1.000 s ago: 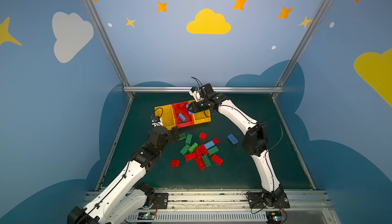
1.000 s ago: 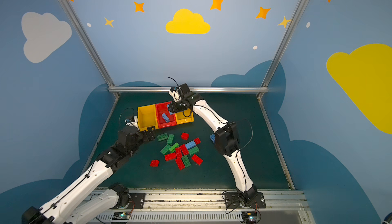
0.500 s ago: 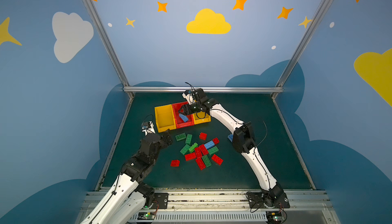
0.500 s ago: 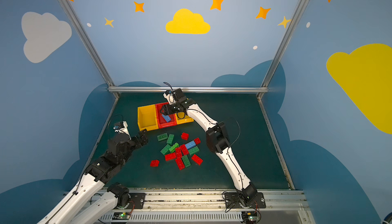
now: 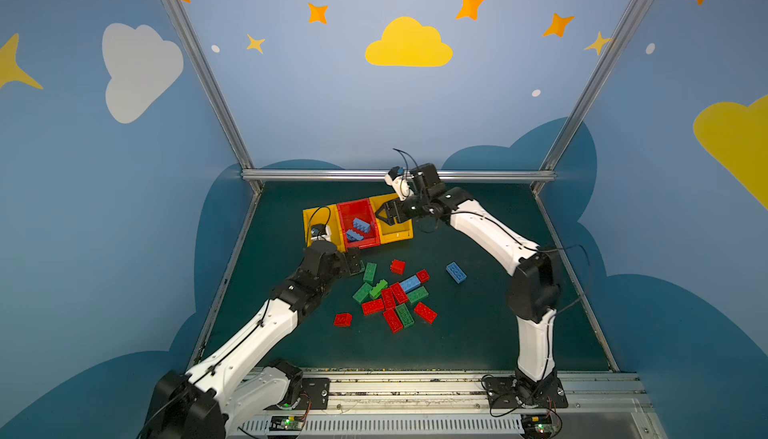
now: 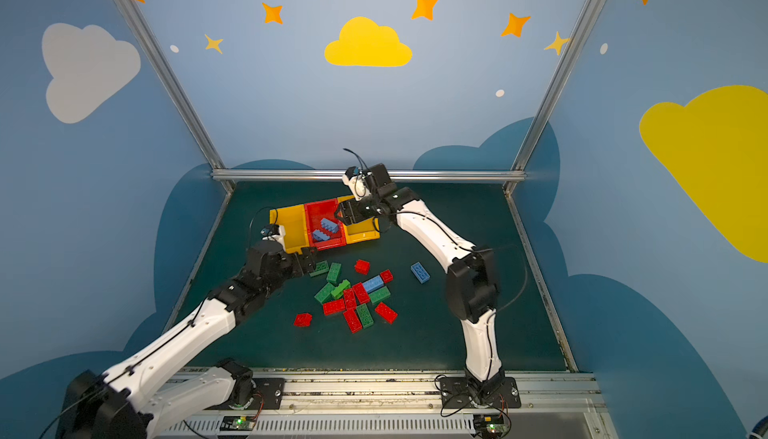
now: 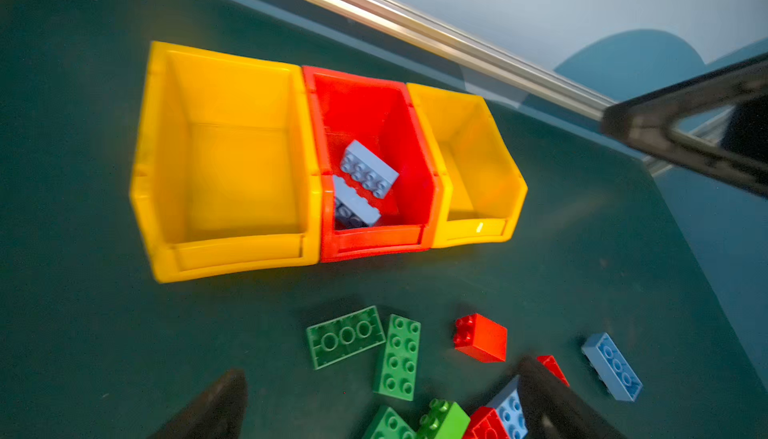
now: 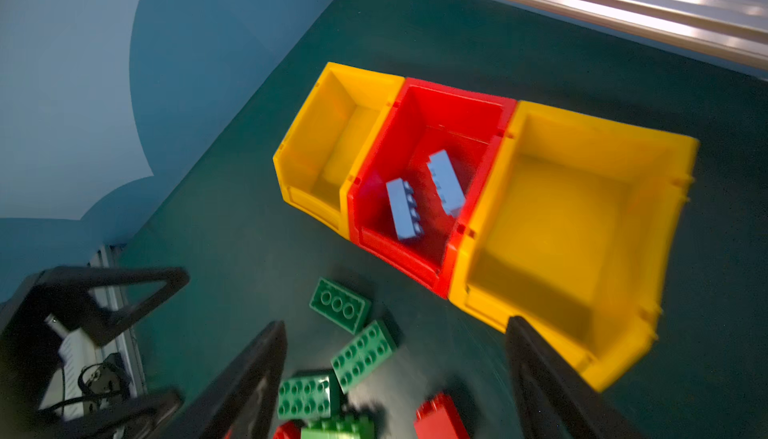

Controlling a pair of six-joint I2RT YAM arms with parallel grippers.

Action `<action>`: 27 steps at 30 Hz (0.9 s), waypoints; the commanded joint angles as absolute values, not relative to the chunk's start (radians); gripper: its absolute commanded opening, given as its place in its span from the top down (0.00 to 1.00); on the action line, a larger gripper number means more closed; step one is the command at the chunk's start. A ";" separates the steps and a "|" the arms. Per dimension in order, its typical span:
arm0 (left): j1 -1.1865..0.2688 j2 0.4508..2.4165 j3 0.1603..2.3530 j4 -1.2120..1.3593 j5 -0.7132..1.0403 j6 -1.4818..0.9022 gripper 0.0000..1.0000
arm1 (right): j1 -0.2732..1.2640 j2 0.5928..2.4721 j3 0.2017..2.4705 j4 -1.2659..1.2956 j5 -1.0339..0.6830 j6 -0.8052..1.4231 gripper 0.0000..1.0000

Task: Sort the legos into containers by color
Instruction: 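Move the right gripper to a third light-blue brick near the pile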

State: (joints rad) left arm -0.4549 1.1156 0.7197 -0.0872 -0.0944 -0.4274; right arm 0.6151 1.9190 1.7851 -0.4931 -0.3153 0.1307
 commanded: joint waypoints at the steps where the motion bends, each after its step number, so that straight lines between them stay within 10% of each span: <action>1: -0.487 1.212 0.802 0.032 0.041 -0.386 0.00 | 0.549 1.808 1.606 -0.539 -0.233 0.111 0.19; 11: -0.702 1.449 0.974 0.069 0.094 -0.279 0.00 | 0.421 1.595 1.209 -0.667 -0.043 0.175 0.19; 27: -0.721 1.340 0.878 0.028 -0.001 -0.293 0.00 | 0.404 1.744 1.141 -0.639 -0.075 0.189 0.23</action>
